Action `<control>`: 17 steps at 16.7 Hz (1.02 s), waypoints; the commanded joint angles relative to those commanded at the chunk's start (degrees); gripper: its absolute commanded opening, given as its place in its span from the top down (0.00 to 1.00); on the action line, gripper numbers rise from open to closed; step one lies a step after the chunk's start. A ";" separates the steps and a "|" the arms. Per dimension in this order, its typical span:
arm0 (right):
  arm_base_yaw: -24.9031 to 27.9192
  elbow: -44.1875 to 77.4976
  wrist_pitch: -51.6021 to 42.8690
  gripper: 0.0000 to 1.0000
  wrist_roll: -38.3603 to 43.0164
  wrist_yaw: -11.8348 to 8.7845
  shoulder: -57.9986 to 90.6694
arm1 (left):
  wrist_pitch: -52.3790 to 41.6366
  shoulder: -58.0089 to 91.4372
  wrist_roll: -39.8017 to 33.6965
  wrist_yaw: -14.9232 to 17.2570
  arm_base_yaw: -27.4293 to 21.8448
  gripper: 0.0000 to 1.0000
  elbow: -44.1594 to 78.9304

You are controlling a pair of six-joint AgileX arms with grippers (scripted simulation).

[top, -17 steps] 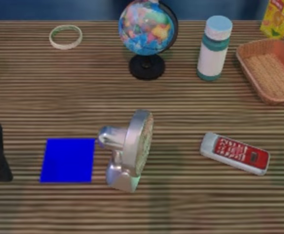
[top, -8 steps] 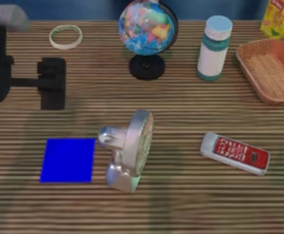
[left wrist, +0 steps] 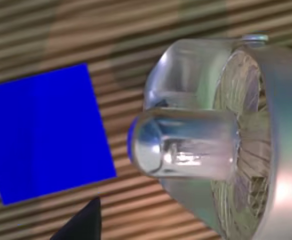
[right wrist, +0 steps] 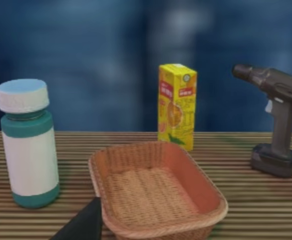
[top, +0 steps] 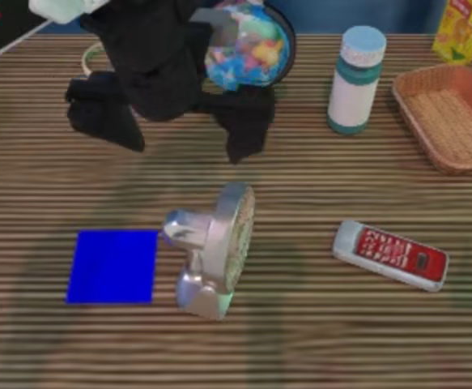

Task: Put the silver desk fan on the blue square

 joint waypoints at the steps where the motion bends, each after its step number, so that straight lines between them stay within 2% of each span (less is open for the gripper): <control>1: 0.00 0.00 0.00 0.00 0.00 0.00 0.00 | -2.72 3.52 -0.71 -0.02 -1.22 0.00 3.00; 4: 0.00 0.00 0.00 0.00 0.00 0.00 0.00 | -8.74 10.94 -2.24 -0.07 -3.85 0.00 9.66; 7: 0.00 0.00 0.00 0.00 0.00 0.00 0.00 | -10.67 13.17 -2.74 -0.10 -4.67 0.00 11.85; 12: 0.00 0.00 0.00 0.00 0.00 0.00 0.00 | -10.35 13.06 -2.66 -0.08 -4.41 0.00 11.50; 17: 0.00 0.00 0.00 0.00 0.00 0.00 0.00 | -3.09 12.58 -2.57 -0.10 -4.50 0.00 3.63</control>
